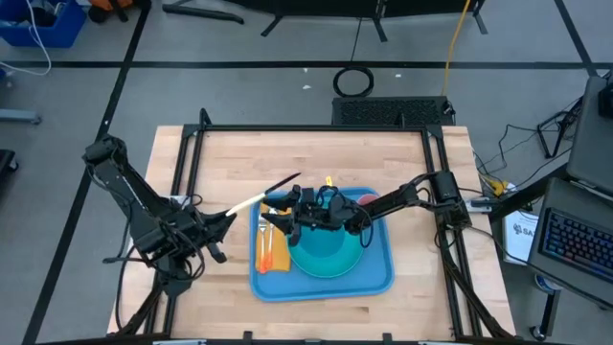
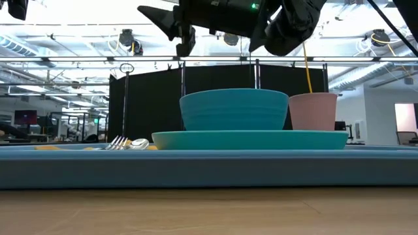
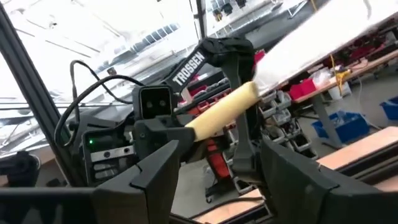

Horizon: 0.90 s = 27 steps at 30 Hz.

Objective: Set up tray
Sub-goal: Put the yellow knife to the right of the orange spoon on the yellow napkin

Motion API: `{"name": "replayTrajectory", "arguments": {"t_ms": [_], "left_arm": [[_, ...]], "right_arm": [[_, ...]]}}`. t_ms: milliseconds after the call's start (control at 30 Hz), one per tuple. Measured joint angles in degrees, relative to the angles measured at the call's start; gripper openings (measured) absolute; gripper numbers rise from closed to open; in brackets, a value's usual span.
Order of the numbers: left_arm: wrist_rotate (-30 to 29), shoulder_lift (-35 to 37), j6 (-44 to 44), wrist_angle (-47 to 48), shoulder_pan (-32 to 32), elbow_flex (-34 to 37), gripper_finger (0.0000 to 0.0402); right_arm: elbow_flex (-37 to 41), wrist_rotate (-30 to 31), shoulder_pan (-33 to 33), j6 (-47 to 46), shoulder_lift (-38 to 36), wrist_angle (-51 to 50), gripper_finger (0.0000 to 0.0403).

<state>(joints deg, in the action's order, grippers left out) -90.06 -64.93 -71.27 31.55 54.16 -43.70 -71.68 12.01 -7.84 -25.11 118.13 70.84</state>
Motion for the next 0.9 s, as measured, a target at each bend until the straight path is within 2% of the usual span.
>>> {"name": "replayTrajectory", "arguments": {"t_ms": [233,900], "left_arm": [[-0.03,-0.01,3.46,-4.38,-0.91,0.0,0.0049],[0.04,-3.68,5.64,-9.36,-0.84,0.0,0.0049]], "right_arm": [[0.02,1.73,0.22,1.21,0.0,2.18,0.0212],[0.04,0.86,2.16,0.2,0.0,3.56,0.0212]]}}
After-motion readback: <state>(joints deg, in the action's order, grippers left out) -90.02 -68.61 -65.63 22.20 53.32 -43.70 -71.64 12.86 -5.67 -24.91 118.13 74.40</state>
